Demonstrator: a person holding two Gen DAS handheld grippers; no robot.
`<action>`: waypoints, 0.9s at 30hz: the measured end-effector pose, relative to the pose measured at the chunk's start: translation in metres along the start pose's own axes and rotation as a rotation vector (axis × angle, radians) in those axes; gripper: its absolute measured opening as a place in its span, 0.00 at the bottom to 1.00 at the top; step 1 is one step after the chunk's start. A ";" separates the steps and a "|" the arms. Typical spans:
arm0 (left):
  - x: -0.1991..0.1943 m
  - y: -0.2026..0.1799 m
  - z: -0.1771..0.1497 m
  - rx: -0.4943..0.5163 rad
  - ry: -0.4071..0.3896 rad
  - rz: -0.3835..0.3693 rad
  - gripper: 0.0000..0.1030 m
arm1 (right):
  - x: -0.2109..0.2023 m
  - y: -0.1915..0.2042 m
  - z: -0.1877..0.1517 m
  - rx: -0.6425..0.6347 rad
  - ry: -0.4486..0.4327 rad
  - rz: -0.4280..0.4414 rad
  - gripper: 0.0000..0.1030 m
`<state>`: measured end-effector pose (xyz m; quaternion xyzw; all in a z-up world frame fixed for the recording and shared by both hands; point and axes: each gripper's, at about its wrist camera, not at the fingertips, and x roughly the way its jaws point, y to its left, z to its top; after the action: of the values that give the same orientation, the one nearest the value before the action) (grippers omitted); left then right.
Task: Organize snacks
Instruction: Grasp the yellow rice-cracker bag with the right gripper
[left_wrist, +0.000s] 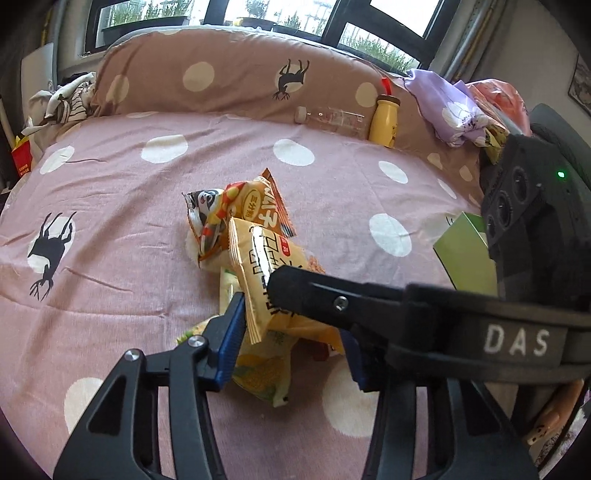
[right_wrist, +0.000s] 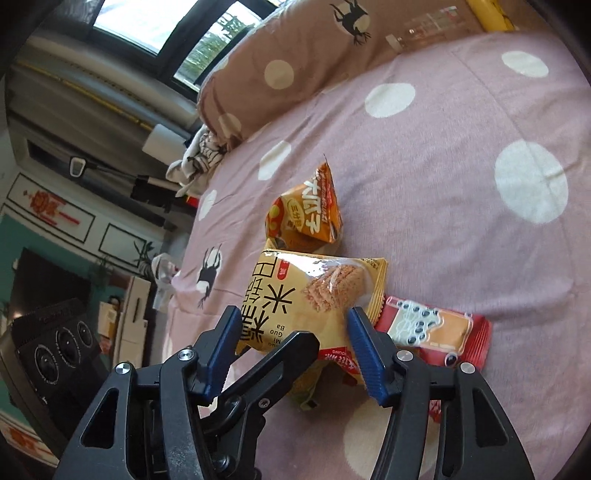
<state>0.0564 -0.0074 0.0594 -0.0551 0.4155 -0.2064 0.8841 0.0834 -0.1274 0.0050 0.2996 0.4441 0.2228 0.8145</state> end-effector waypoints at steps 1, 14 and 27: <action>-0.002 -0.002 -0.002 0.007 -0.001 0.001 0.46 | 0.001 -0.001 -0.001 0.006 0.010 0.007 0.61; 0.006 0.012 -0.008 -0.037 0.061 0.013 0.47 | 0.014 -0.005 0.005 0.028 0.050 -0.032 0.71; 0.008 0.006 -0.009 0.000 0.051 -0.023 0.42 | 0.025 0.013 0.000 -0.118 0.059 -0.140 0.68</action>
<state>0.0558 -0.0051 0.0460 -0.0546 0.4374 -0.2177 0.8708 0.0949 -0.1018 -0.0010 0.2126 0.4737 0.1999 0.8309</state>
